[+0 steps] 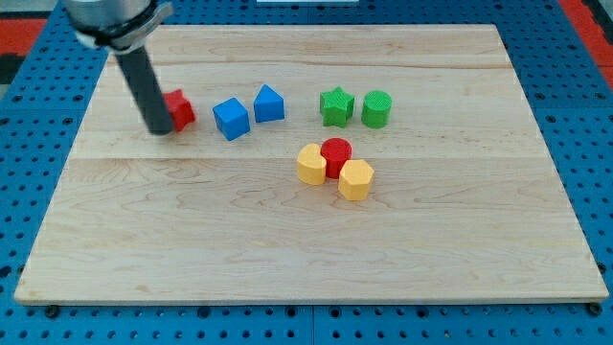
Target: Move the red star towards the top right
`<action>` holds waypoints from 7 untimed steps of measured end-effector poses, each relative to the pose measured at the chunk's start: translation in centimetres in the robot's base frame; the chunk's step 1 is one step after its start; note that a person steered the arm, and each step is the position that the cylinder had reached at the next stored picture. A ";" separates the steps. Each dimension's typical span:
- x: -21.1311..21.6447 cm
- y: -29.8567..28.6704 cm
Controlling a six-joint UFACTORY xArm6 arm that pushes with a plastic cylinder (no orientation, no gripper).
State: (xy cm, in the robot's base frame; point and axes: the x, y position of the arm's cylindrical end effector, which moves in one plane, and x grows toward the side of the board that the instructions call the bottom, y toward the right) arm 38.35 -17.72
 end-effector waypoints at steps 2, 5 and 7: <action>-9.6 1.3; -11.8 15.1; -11.9 19.5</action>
State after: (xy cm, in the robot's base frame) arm 26.49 1.78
